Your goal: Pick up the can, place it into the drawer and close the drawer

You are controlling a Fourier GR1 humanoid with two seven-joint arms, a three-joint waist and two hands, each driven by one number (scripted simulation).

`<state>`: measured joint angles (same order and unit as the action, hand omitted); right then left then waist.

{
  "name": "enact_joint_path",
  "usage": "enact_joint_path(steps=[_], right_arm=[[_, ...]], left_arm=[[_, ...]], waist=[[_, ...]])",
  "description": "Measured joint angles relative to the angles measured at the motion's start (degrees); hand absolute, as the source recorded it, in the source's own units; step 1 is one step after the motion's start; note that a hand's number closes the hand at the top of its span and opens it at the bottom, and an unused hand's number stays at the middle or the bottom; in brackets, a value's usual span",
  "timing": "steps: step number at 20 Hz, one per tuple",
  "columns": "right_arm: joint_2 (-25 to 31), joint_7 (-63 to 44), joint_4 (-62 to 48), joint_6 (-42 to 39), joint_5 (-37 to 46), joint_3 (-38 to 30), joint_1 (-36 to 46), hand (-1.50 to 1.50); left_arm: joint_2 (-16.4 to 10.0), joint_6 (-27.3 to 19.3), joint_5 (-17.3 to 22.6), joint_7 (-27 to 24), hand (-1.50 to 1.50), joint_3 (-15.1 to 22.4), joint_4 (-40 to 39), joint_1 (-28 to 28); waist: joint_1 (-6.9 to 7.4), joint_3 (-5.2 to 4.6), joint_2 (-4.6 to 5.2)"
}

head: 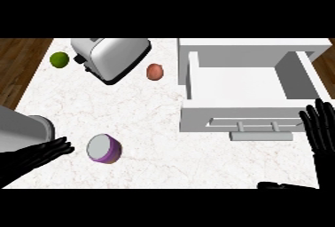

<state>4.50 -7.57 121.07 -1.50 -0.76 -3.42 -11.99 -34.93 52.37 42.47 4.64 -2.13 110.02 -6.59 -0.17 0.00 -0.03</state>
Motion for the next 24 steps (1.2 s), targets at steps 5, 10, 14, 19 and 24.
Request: enact_joint_path(steps=[5,10,14,19,24], right_arm=[[0.97,1.68,-1.71,-1.98,-2.24,-3.13,0.04,-1.50],[0.70,3.79,-2.83,-3.46,-2.67,-4.40,-1.09,-1.50],[0.91,3.88,-2.08,-4.74,-3.25,-5.51,-2.27,-1.50],[0.97,5.63,-2.74,-6.56,-4.05,-7.25,-3.48,-1.50],[0.59,5.31,-4.70,-6.36,-2.91,-7.41,-1.08,-1.50]], left_arm=[[-0.38,0.85,2.23,2.79,-1.50,-2.00,-3.06,2.00],[5.04,0.66,-2.51,4.27,-1.50,-0.77,-5.25,4.59],[9.06,1.62,-7.35,4.13,-1.50,-0.34,-7.68,6.02],[12.95,4.60,-13.95,0.95,-1.50,-1.74,-10.70,5.40],[16.62,5.66,-21.12,-2.32,-1.50,-2.65,-16.15,8.38]], waist=[[0.03,0.02,0.00],[-0.02,0.00,0.00],[-0.06,-0.01,0.00],[-0.01,-0.01,0.00],[-0.02,-0.02,0.03]])
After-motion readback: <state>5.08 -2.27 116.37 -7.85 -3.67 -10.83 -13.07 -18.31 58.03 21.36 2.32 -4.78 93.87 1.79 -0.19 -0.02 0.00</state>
